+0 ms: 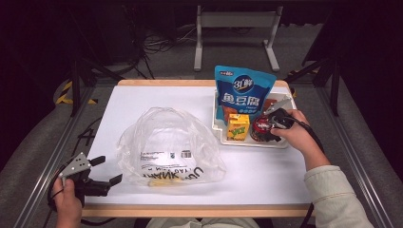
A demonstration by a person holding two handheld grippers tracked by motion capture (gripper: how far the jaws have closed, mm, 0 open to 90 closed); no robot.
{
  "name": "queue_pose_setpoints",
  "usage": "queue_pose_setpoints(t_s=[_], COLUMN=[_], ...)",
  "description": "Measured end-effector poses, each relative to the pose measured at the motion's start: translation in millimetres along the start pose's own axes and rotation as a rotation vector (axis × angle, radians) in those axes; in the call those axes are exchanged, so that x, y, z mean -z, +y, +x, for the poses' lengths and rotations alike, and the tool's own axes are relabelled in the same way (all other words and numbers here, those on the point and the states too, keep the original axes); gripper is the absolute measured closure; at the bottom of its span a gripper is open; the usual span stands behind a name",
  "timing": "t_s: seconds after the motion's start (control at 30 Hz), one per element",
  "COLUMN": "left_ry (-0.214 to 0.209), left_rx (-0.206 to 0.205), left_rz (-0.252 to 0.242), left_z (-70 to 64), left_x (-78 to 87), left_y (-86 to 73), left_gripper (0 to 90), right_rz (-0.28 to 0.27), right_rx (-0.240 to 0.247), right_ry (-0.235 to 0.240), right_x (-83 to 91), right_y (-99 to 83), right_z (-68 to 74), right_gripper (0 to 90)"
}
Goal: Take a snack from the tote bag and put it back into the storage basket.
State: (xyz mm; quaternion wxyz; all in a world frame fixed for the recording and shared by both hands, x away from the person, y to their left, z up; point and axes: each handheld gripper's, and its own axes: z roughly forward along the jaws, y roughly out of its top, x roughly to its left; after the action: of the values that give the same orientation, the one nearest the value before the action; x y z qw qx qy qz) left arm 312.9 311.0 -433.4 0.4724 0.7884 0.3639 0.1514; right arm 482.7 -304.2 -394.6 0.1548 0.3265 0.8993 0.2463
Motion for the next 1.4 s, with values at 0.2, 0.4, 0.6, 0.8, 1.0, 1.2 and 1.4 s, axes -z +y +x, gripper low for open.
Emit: queue_pose_setpoints(t_s=[0.2,0.4,0.6,0.8,1.0,1.2,1.4], left_ry=[0.000,-0.001,-0.006,-0.008,-0.009,-0.009,-0.009], left_rx=[0.002,0.002,0.001,-0.002,-0.006,-0.003,-0.001], left_rz=[0.001,0.002,0.003,0.004,0.003,0.002,0.000], left_z=[-0.1,0.2,-0.2,-0.9,-0.8,-1.2,-1.4], left_x=[0.0,-1.0,-2.5,-2.1,-2.7,-2.8,-2.5], left_y=[0.1,0.6,1.7,2.0,2.5,2.6,2.6], left_gripper=[1.5,1.5,1.5,1.5,1.5,1.5,1.5], right_rz=[-0.035,-0.100,-0.208,-0.281,-0.336,-0.393,-0.442], right_rx=[-0.017,-0.017,-0.014,-0.015,-0.015,-0.017,-0.015], right_ry=[0.006,-0.017,-0.048,-0.037,-0.019,-0.013,0.015], right_x=[4.5,23.1,52.7,74.1,83.6,87.9,88.0], right_y=[0.1,3.3,3.6,-1.8,-9.5,-19.0,-29.2], right_z=[2.0,8.0,20.9,35.1,46.1,55.3,68.5], right_gripper=[14.2,13.5,13.5,13.5,13.5,13.8,14.7])
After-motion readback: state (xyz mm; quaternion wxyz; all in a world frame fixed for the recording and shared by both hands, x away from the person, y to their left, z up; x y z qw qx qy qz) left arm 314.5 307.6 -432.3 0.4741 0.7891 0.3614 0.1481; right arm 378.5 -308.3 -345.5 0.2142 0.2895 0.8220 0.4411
